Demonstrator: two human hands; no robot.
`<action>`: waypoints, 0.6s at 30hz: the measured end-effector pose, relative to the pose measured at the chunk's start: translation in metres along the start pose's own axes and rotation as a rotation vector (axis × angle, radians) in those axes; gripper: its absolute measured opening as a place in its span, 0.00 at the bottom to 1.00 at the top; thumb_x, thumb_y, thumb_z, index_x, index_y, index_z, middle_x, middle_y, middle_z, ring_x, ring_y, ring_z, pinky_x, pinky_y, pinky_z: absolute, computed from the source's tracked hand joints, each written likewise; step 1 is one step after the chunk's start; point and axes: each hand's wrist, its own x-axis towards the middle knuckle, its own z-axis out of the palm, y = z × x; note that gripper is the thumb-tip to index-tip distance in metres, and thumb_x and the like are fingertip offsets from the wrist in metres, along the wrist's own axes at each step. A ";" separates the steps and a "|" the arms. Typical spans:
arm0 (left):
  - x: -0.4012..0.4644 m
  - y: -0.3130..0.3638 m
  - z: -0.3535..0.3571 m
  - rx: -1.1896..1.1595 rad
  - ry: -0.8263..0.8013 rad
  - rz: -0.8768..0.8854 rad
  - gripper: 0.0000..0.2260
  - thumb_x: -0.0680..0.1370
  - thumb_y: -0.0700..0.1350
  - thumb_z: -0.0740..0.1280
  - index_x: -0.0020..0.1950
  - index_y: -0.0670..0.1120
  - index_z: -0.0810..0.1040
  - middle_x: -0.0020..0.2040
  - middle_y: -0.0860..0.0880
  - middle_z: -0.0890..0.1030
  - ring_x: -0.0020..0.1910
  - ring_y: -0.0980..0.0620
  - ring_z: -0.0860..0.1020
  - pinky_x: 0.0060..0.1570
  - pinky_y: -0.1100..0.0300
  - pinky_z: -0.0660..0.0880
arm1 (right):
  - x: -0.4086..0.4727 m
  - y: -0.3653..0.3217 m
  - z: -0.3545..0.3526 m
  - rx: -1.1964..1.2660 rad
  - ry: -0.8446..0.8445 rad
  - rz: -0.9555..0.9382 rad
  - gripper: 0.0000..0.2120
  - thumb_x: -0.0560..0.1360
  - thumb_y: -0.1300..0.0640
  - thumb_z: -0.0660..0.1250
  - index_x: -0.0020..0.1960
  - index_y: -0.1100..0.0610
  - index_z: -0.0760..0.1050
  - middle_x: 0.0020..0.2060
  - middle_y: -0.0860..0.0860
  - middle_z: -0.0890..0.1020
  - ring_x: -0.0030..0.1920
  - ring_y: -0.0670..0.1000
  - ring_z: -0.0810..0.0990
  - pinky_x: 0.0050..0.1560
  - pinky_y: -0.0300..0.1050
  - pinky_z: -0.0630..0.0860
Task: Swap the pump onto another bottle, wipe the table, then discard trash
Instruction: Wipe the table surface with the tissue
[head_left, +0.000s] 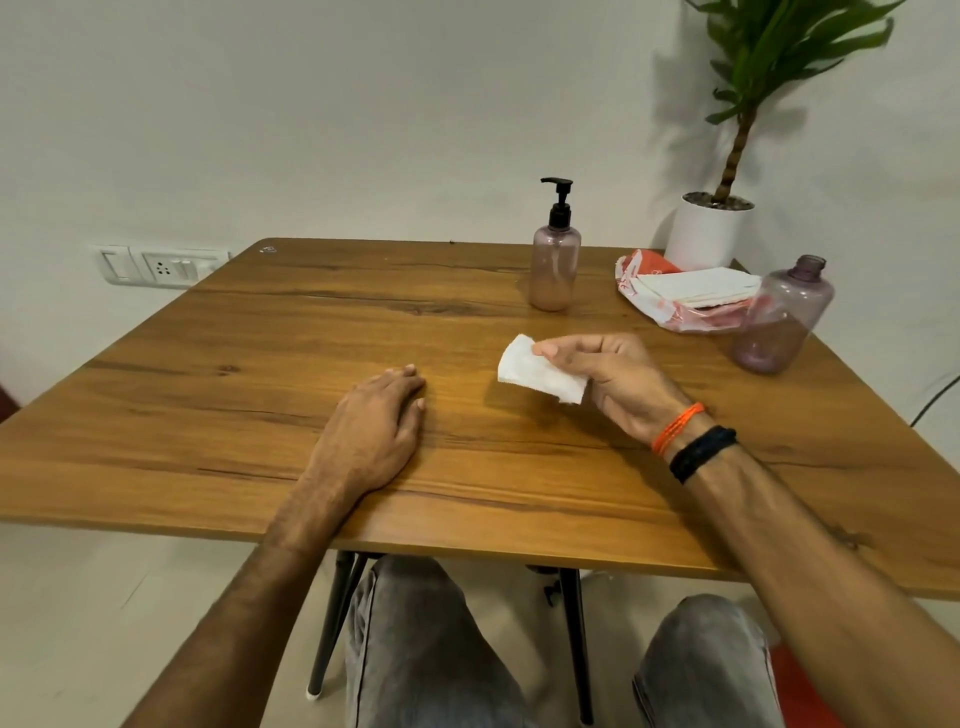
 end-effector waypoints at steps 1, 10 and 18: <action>0.000 0.000 0.000 -0.001 -0.002 -0.001 0.19 0.81 0.52 0.58 0.71 0.50 0.70 0.74 0.51 0.69 0.74 0.53 0.64 0.74 0.51 0.60 | 0.000 0.000 -0.002 -0.012 -0.025 -0.004 0.15 0.63 0.60 0.75 0.48 0.62 0.83 0.52 0.56 0.85 0.47 0.47 0.84 0.41 0.38 0.82; -0.001 0.003 -0.003 -0.008 -0.012 0.000 0.19 0.81 0.51 0.58 0.72 0.49 0.69 0.74 0.51 0.68 0.74 0.53 0.64 0.74 0.51 0.58 | 0.008 -0.002 -0.008 -0.547 -0.003 -0.196 0.30 0.62 0.71 0.78 0.63 0.62 0.78 0.70 0.50 0.72 0.59 0.42 0.76 0.54 0.30 0.76; -0.003 0.007 -0.005 -0.002 -0.002 0.002 0.19 0.81 0.50 0.58 0.72 0.48 0.70 0.74 0.50 0.69 0.74 0.52 0.64 0.75 0.52 0.59 | 0.023 0.001 -0.013 -1.037 0.278 -0.390 0.10 0.68 0.54 0.77 0.49 0.54 0.85 0.66 0.46 0.77 0.65 0.51 0.74 0.67 0.50 0.69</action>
